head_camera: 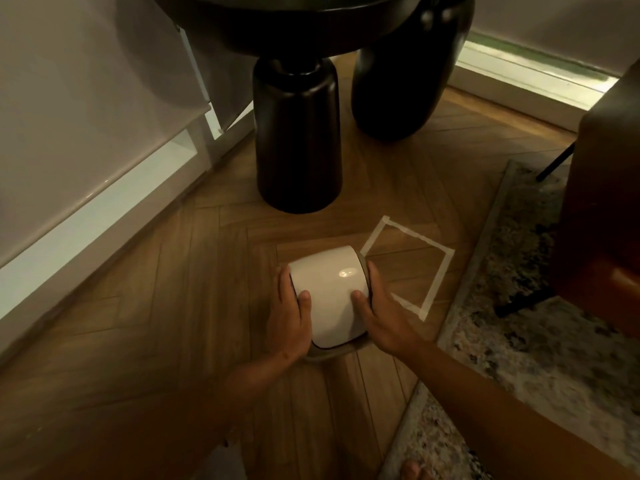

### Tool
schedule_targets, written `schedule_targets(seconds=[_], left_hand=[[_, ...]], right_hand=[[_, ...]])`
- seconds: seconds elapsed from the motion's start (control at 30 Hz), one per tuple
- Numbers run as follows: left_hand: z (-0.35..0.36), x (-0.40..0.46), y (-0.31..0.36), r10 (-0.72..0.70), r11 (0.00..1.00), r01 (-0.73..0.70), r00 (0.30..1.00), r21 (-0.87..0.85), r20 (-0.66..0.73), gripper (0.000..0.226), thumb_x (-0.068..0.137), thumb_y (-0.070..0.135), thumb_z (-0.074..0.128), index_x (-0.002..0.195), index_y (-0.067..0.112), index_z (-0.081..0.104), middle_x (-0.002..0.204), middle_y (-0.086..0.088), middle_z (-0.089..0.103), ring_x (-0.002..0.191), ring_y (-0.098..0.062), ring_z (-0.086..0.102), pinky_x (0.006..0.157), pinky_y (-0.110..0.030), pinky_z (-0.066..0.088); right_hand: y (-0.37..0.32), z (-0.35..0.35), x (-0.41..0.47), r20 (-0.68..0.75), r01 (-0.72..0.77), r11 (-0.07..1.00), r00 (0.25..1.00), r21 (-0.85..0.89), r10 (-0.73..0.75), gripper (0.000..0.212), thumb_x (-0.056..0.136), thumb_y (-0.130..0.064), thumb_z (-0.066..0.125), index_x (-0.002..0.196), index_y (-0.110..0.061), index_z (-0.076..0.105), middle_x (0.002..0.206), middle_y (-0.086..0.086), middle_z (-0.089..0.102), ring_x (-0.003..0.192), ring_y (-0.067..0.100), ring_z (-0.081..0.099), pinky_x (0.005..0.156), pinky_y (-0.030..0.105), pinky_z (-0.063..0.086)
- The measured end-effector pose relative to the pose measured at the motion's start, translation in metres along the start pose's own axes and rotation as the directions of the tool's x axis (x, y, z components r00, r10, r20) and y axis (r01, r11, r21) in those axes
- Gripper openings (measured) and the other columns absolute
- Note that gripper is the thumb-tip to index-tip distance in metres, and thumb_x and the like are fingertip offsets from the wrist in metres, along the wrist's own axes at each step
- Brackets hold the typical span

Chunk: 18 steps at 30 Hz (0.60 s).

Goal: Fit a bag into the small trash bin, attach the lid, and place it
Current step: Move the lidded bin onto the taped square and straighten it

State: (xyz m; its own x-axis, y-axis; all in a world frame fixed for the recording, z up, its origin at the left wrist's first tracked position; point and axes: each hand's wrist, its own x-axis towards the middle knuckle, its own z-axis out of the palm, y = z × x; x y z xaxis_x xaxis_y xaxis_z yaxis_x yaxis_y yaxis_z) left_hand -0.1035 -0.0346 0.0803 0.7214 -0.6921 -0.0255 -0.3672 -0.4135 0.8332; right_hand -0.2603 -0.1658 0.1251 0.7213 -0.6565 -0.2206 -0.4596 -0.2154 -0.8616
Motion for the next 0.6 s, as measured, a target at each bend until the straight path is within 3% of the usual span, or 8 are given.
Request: schedule_targets(seconds=[0.1, 0.2, 0.3, 0.4, 0.43, 0.53, 0.6], left_hand=[[-0.003, 0.015, -0.002, 0.033, 0.999, -0.033, 0.999, -0.016, 0.041, 0.072, 0.098, 0.071, 0.019, 0.159, 0.037, 0.009, 0.156, -0.004, 0.041, 0.125, -0.022, 0.056, 0.095, -0.051, 0.056], [-0.009, 0.028, -0.005, 0.070, 0.995, -0.063, 0.992, -0.074, 0.102, 0.072, 0.097, 0.072, 0.024, 0.159, 0.037, 0.012, 0.151, -0.001, 0.046, 0.124, -0.019, 0.056, 0.096, -0.052, 0.056], [-0.015, 0.030, -0.007, 0.071, 0.991, -0.052, 0.985, -0.123, 0.155, 0.079, 0.094, 0.077, 0.028, 0.159, 0.036, 0.012, 0.153, -0.001, 0.045, 0.128, -0.020, 0.054, 0.098, -0.051, 0.055], [-0.018, 0.015, -0.010, 0.053, 0.994, -0.038, 0.987, -0.100, 0.155, 0.092, 0.090, 0.081, 0.031, 0.163, 0.029, 0.009, 0.159, 0.008, 0.033, 0.139, -0.012, 0.041, 0.108, -0.024, 0.042], [-0.018, 0.009, -0.011, 0.039, 0.996, -0.024, 0.985, -0.092, 0.169, 0.096, 0.089, 0.082, 0.031, 0.164, 0.028, 0.004, 0.161, 0.008, 0.029, 0.141, -0.011, 0.037, 0.109, -0.021, 0.038], [-0.016, 0.003, -0.015, 0.014, 0.995, 0.010, 0.973, -0.102, 0.229, 0.102, 0.086, 0.086, 0.033, 0.163, 0.031, -0.004, 0.166, 0.000, 0.029, 0.145, -0.017, 0.039, 0.116, -0.042, 0.041], [-0.015, 0.007, -0.013, 0.015, 0.995, 0.013, 0.963, -0.102, 0.269, 0.099, 0.087, 0.085, 0.038, 0.163, 0.035, -0.001, 0.165, 0.002, 0.032, 0.145, -0.015, 0.039, 0.118, -0.048, 0.039]], right_hand=[[0.000, 0.006, -0.002, -0.043, -0.006, 1.000, 0.999, 0.003, 0.006, 0.068, 0.105, -0.054, 0.052, 0.157, -0.061, 0.008, 0.156, -0.021, 0.046, 0.141, 0.001, 0.047, 0.114, 0.039, 0.047], [0.002, 0.009, -0.004, -0.071, -0.010, 1.000, 0.997, -0.016, 0.009, 0.083, 0.104, -0.050, 0.055, 0.166, -0.043, 0.000, 0.167, -0.015, 0.031, 0.152, 0.009, 0.035, 0.123, 0.046, 0.039], [0.006, 0.007, -0.003, -0.064, -0.016, 1.000, 0.998, 0.002, 0.016, 0.091, 0.101, -0.051, 0.059, 0.166, -0.043, -0.004, 0.171, -0.010, 0.028, 0.156, 0.012, 0.032, 0.123, 0.051, 0.039], [0.009, 0.006, -0.005, -0.034, -0.022, 1.000, 0.999, 0.015, 0.022, 0.095, 0.100, -0.043, 0.066, 0.166, -0.044, -0.002, 0.168, -0.011, 0.035, 0.153, 0.009, 0.037, 0.122, 0.046, 0.042], [0.012, 0.006, -0.007, -0.025, -0.023, 1.000, 0.999, 0.018, 0.023, 0.097, 0.099, -0.040, 0.070, 0.166, -0.042, 0.000, 0.165, -0.011, 0.039, 0.151, 0.007, 0.040, 0.121, 0.045, 0.044], [0.023, 0.006, -0.015, -0.014, -0.017, 1.000, 1.000, -0.001, 0.017, 0.104, 0.094, -0.036, 0.077, 0.167, -0.037, 0.003, 0.161, -0.012, 0.045, 0.148, 0.005, 0.045, 0.119, 0.043, 0.047], [0.028, 0.003, -0.024, -0.038, -0.026, 1.000, 0.999, -0.003, 0.026, 0.109, 0.092, -0.036, 0.078, 0.168, -0.036, 0.000, 0.161, -0.013, 0.044, 0.148, 0.003, 0.045, 0.119, 0.042, 0.046]])
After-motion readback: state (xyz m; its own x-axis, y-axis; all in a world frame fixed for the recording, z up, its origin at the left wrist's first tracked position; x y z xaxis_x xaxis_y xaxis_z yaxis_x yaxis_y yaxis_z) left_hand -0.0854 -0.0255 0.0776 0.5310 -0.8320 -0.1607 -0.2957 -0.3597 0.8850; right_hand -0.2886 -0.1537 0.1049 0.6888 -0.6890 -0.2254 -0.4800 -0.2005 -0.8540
